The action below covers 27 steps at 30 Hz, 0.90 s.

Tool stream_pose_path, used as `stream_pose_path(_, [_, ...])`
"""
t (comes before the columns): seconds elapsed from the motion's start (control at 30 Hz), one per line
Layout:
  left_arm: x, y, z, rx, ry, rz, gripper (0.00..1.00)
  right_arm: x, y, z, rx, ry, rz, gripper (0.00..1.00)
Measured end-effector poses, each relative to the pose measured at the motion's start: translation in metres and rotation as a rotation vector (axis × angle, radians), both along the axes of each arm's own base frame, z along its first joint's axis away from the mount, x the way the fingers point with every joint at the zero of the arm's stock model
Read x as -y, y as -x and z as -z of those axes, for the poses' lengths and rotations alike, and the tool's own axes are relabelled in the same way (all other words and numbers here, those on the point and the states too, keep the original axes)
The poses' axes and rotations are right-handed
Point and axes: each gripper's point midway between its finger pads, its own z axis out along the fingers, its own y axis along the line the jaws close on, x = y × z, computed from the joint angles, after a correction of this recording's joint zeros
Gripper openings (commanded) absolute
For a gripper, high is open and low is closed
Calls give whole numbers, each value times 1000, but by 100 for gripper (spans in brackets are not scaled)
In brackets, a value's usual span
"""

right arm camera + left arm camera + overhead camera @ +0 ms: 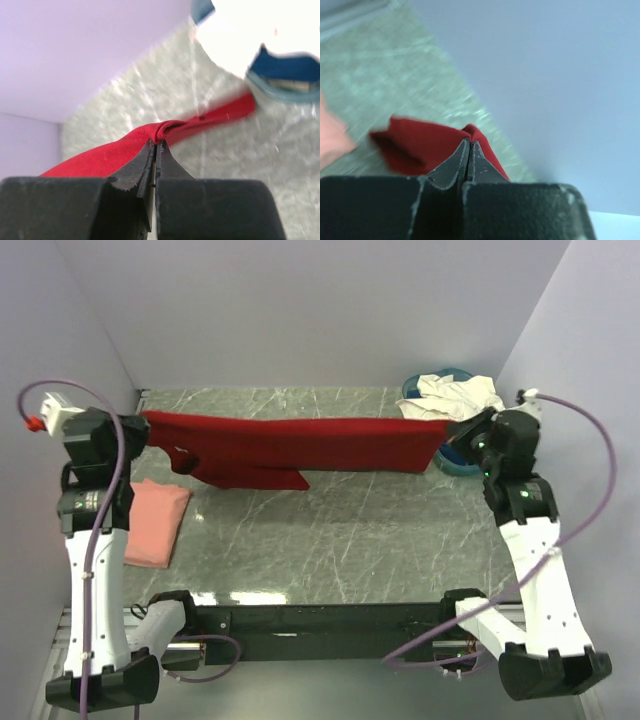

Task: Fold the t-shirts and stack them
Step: Fold the tshirt

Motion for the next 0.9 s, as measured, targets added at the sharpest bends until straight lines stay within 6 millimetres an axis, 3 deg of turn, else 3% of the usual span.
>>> stream_pose_path(0.2, [6,25,-85,169,-41,19,0,6,34,-83,189,2,16,0])
stream_pose_path(0.33, [7,34,-114,230,-56,19,1,7,46,-111,260,-3,15,0])
stream_pose_path(0.43, [7,29,-125,251,-59,22,0,6,43,-126,284,-4,13,0])
stream_pose_path(0.5, [6,17,-124,244,-57,26,1,5,31,-130,281,-2,10,0])
stream_pose_path(0.63, [1,-26,-112,200,-50,30,0,3,-6,-123,250,2,3,0])
stream_pose_path(0.83, [-7,-120,-75,101,-30,61,0,-4,-81,-93,175,4,-19,0])
stream_pose_path(0.9, [-8,-147,-74,100,-26,78,0,-6,-107,-89,163,4,-27,0])
